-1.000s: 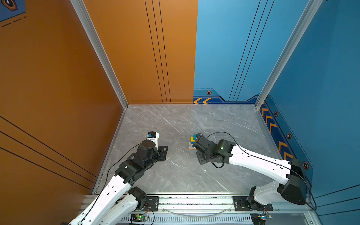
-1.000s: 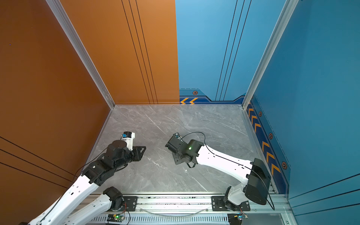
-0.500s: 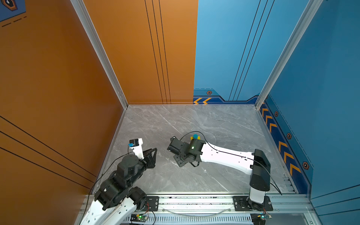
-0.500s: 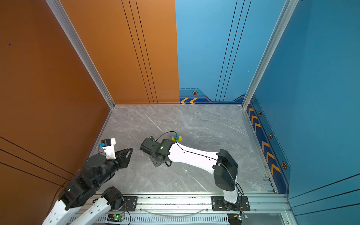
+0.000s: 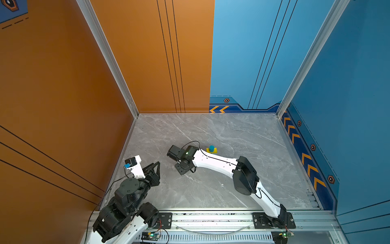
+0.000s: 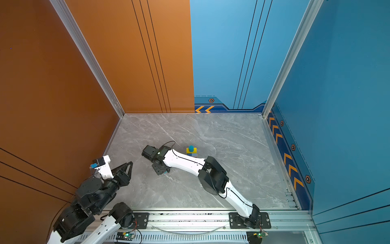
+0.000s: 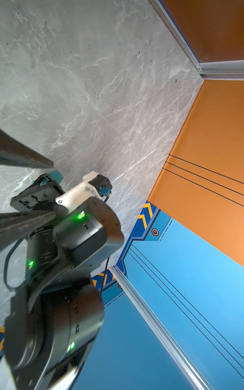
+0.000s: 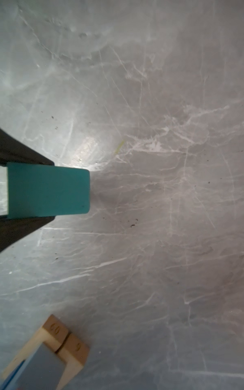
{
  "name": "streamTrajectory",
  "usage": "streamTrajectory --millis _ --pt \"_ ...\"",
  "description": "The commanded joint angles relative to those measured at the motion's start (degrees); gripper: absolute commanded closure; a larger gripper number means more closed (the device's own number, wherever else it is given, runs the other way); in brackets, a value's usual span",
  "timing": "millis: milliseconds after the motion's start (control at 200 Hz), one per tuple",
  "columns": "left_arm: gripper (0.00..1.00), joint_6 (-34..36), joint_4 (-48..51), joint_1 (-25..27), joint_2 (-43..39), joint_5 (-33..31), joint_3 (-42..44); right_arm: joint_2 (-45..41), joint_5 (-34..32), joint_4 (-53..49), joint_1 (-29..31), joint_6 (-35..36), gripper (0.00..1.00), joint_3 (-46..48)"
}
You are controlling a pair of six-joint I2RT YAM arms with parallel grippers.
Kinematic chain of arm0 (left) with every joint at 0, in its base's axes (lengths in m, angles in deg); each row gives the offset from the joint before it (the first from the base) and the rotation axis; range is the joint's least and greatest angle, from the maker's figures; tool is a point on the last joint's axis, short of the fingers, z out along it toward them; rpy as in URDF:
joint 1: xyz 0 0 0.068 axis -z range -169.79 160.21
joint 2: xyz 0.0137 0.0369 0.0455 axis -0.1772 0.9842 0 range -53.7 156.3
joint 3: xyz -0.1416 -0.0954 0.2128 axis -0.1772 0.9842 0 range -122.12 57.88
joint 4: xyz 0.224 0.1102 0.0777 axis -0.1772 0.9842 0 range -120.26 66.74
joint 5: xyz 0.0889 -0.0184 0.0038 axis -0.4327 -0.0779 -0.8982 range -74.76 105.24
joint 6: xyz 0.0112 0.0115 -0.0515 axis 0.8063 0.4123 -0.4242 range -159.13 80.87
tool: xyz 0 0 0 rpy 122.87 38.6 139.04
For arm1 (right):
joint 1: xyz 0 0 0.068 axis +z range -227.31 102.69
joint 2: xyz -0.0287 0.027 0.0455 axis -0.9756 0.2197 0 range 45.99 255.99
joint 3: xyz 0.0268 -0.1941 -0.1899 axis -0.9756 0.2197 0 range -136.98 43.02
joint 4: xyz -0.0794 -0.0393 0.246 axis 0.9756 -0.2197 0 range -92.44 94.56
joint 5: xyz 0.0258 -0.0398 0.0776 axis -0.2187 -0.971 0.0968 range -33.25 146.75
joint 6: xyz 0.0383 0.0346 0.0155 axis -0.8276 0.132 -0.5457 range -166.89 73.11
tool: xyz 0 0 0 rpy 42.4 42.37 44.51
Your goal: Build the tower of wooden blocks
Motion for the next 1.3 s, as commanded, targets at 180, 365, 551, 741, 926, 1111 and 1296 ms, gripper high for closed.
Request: streamTrajectory --millis 180,365,551,741,926,1111,1296 --pt "0.64 0.0 1.1 0.6 -0.1 -1.2 1.3 7.5 2.9 -2.6 -1.4 1.1 0.51 -9.0" --pt "0.64 0.0 1.1 0.5 0.0 -1.5 1.4 5.7 2.1 -2.9 -1.7 1.4 0.41 -9.1" --pt "0.64 -0.1 1.1 0.5 0.0 -1.5 1.4 1.4 1.9 -2.9 -1.9 1.8 0.32 -9.5" --pt "0.61 -0.2 1.0 0.5 0.0 -1.3 1.7 -4.6 0.8 -2.9 -2.3 2.5 0.28 -10.0" --pt "0.55 -0.5 1.1 0.6 1.1 -0.2 1.2 -12.5 -2.2 -3.6 -3.6 2.5 0.28 -8.6" --pt "0.47 -3.0 1.5 0.6 9.0 4.0 -0.5 -25.2 -9.6 -3.0 -6.5 2.5 0.27 1.0" --pt "0.41 -5.9 3.8 0.5 22.4 9.5 -4.7 -42.2 -8.6 8.1 -13.6 -0.2 0.27 23.3"
